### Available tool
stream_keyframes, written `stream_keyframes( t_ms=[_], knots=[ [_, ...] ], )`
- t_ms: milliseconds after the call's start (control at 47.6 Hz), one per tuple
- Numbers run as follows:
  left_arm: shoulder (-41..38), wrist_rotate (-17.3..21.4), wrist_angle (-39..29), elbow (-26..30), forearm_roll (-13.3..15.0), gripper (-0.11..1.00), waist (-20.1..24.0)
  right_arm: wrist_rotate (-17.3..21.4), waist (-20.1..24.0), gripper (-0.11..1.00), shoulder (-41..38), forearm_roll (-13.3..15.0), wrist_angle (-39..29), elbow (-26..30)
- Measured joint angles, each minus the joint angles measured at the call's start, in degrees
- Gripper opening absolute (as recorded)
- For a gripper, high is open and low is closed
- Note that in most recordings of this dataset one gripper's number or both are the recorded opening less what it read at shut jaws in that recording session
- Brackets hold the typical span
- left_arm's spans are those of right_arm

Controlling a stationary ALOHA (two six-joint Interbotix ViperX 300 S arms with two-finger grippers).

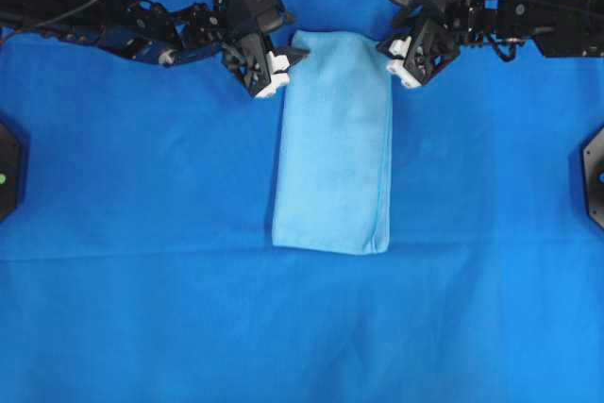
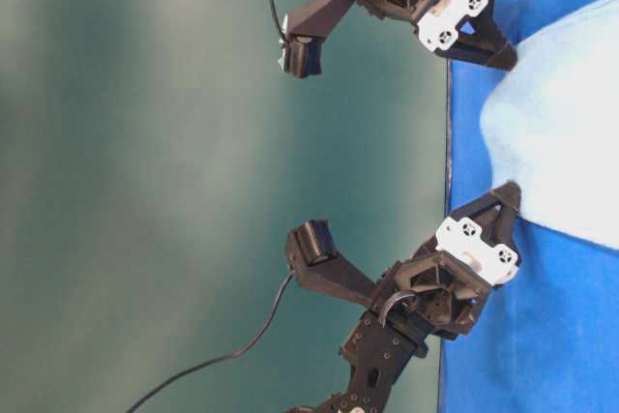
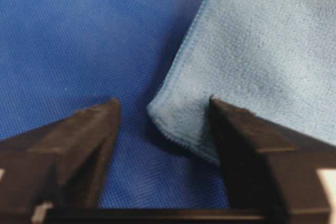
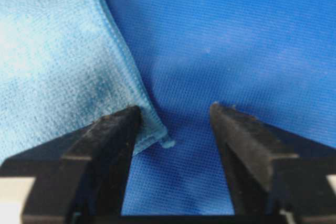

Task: Fold the light blue towel.
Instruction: 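Grasp the top corners of the vertical strip with both grippers, then fold the top half down onto the bottom half with both grippers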

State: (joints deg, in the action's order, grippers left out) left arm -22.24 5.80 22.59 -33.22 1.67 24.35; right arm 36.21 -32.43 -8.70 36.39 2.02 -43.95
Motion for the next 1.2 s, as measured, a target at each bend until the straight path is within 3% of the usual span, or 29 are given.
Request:
stream_keyframes(
  t_ms=[84, 210, 525, 1009, 1198],
  knots=[
    [-0.1, 0.1, 0.0, 0.0, -0.2, 0.34, -0.1, -0.3, 0.4, 0.39, 0.0, 0.0, 0.2, 0.1],
    [-0.2, 0.2, -0.1, 0.0, -0.2, 0.08, -0.3, -1.1, 0.5, 0.04, 0.0, 0.6, 0.2, 0.1],
    [-0.1, 0.4, -0.9, -0.2, -0.2, 0.05, -0.4, -1.6, 0.4, 0.04, 0.0, 0.8, 0.1, 0.2],
    [9.0, 6.6, -7.6, -0.5, -0.2, 0.05, 0.8, -2.7, -0.1, 0.04, 6.2, 0.9, -6.0, 1.9],
    [9.4, 6.7, -8.0, -0.7, -0.1, 0.05, 0.8, -2.6, -0.1, 0.04, 8.3, 0.9, -6.2, 1.7]
  ],
)
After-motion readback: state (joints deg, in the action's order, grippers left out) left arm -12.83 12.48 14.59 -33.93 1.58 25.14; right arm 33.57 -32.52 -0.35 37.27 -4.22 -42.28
